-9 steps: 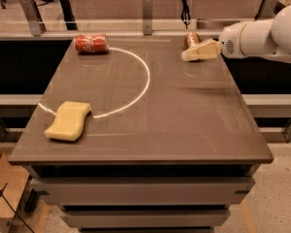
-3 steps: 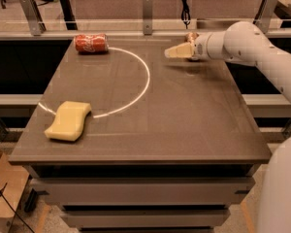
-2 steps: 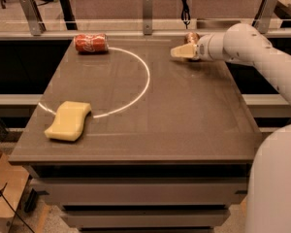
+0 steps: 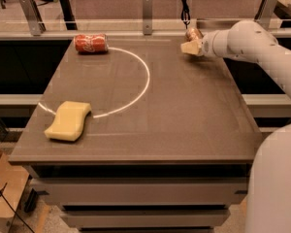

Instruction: Move orange can near sponge

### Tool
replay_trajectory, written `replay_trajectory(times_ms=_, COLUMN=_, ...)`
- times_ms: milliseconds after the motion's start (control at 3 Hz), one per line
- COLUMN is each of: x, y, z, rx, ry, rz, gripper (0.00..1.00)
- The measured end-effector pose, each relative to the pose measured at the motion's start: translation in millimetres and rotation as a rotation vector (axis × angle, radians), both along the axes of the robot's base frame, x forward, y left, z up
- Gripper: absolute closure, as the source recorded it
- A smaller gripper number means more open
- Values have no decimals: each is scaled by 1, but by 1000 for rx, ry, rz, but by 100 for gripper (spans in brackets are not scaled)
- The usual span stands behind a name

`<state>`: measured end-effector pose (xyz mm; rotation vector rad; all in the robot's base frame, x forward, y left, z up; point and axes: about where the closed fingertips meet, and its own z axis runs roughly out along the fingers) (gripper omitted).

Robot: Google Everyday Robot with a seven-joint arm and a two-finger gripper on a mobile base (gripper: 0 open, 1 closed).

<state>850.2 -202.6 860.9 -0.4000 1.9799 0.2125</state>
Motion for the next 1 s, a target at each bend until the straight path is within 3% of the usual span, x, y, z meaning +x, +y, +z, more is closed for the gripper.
replay_trajectory(times_ms=333, x=-12, y=20, z=34, rx=5, ry=-48, rz=88, gripper=87)
replay_trajectory(times_ms=667, x=-37, y=57, z=81, rx=-1, ry=-116, rz=255, gripper=100)
replay_trajectory(times_ms=1000, x=-43, y=73, z=76, rx=-43, ry=-120, rz=323, gripper=100)
